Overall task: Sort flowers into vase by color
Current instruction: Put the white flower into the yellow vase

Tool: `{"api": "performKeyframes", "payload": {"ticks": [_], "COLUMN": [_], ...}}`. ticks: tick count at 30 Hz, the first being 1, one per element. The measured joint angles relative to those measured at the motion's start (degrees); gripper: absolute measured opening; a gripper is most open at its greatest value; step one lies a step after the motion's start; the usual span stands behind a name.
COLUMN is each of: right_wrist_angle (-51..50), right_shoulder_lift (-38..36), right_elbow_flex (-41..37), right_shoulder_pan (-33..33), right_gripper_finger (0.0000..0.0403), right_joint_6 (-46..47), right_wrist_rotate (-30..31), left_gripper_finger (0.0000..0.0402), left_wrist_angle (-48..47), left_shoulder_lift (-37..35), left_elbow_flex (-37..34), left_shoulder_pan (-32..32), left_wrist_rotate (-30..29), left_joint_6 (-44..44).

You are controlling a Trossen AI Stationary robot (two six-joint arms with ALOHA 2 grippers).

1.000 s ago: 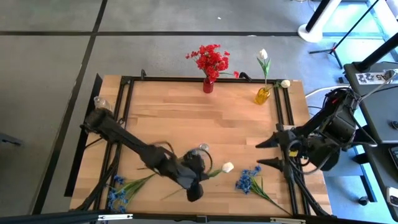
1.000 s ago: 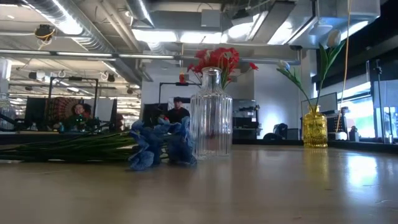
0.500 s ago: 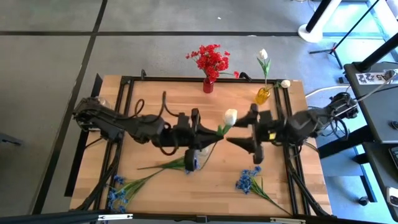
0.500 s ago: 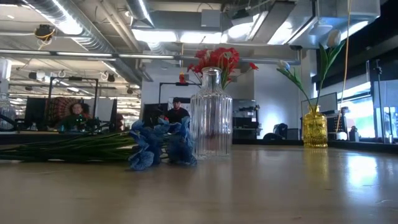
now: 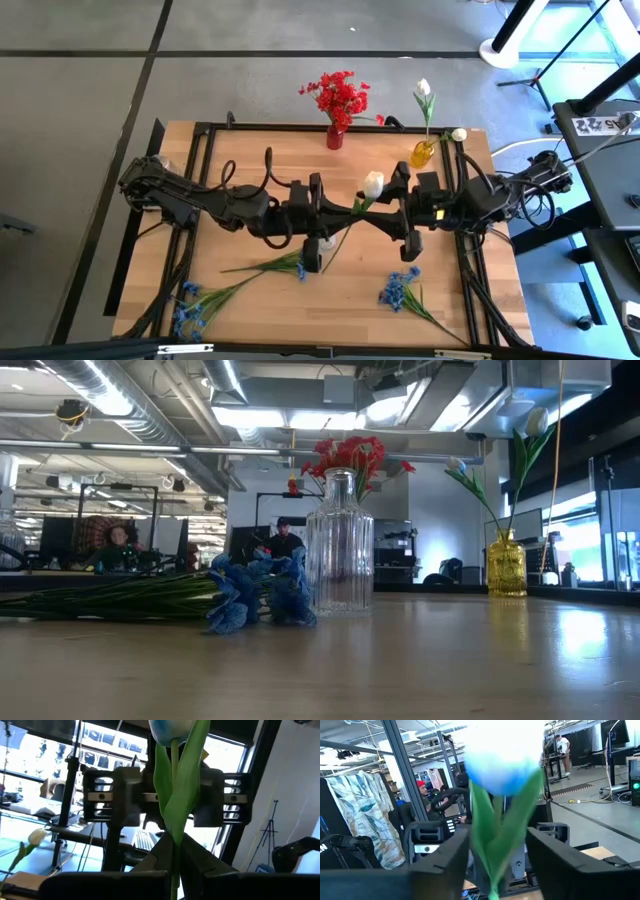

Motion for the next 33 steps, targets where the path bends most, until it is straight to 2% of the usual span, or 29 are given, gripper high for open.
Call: {"api": "performKeyframes", "payload": {"ticks": [6, 8, 9, 15, 20, 24, 33], "right_wrist_angle": [0.0, -0.1, -0.2, -0.9, -1.0, -2.2, -6.2], "right_shoulder_lift": [-0.1, -0.1, -0.1, 0.0, -0.1, -0.1, -0.1], "right_elbow_flex": [0.0, 0.0, 0.0, 0.0, 0.0, 0.0, 0.0], "right_shoulder_pan": [0.0, 0.0, 0.0, 0.0, 0.0, 0.0, -1.5], "right_gripper_finger": [0.0076, 0.0027, 0.0016, 0.0018, 0.0011, 0.0009, 0.0007], "right_joint_6": [0.0, 0.0, 0.0, 0.2, -0.4, -1.4, -5.3], "right_wrist_rotate": [-0.3, -0.3, -0.3, -0.4, 0.0, 0.7, 2.2], "left_gripper_finger": [0.0011, 0.0019, 0.0025, 0.0090, 0.0128, 0.0140, 0.0138], "left_wrist_angle": [-2.2, -2.9, -3.2, -6.1, -16.3, -25.0, -24.6], "left_shoulder_lift": [0.0, 0.0, 0.0, -1.1, -6.3, -10.5, -16.3], "left_elbow_flex": [0.0, 0.0, 0.0, 0.0, 0.0, 0.0, 0.0], "left_shoulder_pan": [0.0, 0.0, -0.2, -2.0, -4.0, -6.4, -8.4], "left_wrist_rotate": [-0.3, -0.3, -0.3, -0.8, -0.2, -0.2, -0.7], "left_joint_6": [0.0, 0.0, 0.2, 1.7, 0.1, -3.0, -4.4]}}
